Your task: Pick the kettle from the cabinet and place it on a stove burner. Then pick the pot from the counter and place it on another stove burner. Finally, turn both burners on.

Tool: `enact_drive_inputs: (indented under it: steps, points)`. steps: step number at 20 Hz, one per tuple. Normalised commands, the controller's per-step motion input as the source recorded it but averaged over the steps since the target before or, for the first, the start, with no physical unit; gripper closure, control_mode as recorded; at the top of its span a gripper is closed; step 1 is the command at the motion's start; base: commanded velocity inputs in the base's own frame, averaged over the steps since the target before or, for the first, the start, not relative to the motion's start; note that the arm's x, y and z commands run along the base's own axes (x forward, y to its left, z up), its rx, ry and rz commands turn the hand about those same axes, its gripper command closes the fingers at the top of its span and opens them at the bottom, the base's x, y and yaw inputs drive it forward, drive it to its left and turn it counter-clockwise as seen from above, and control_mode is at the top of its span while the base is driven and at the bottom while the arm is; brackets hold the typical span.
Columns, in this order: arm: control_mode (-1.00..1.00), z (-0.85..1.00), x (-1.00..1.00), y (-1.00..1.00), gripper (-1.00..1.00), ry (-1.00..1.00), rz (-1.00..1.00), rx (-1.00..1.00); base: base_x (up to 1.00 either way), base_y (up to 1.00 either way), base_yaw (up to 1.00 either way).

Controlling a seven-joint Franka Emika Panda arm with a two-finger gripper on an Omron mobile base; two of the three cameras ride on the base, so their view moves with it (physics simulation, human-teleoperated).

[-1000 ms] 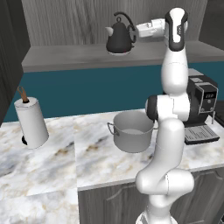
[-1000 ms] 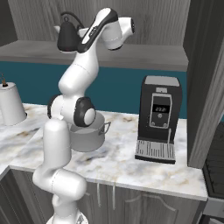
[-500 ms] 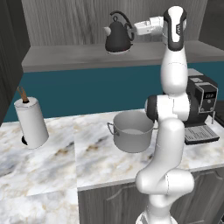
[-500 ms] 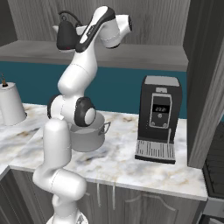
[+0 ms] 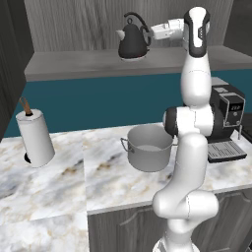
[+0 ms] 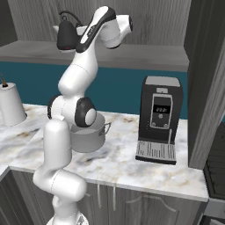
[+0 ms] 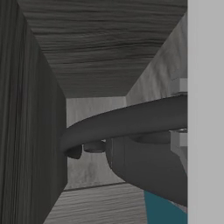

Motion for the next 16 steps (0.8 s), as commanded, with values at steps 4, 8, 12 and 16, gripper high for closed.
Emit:
enact_drive_inputs:
  steps: [4, 8, 12, 16]
  points:
    - [-1.00, 0.00, 0.00, 0.00, 1.00, 0.00, 0.00, 0.00, 0.00, 0.00, 0.00]
    - [-1.00, 0.00, 0.00, 0.00, 1.00, 0.00, 0.00, 0.00, 0.00, 0.00, 0.00]
    - [-1.00, 0.00, 0.00, 0.00, 1.00, 0.00, 0.00, 0.00, 0.00, 0.00, 0.00]
    - [-1.00, 0.00, 0.00, 0.00, 1.00, 0.00, 0.00, 0.00, 0.00, 0.00, 0.00]
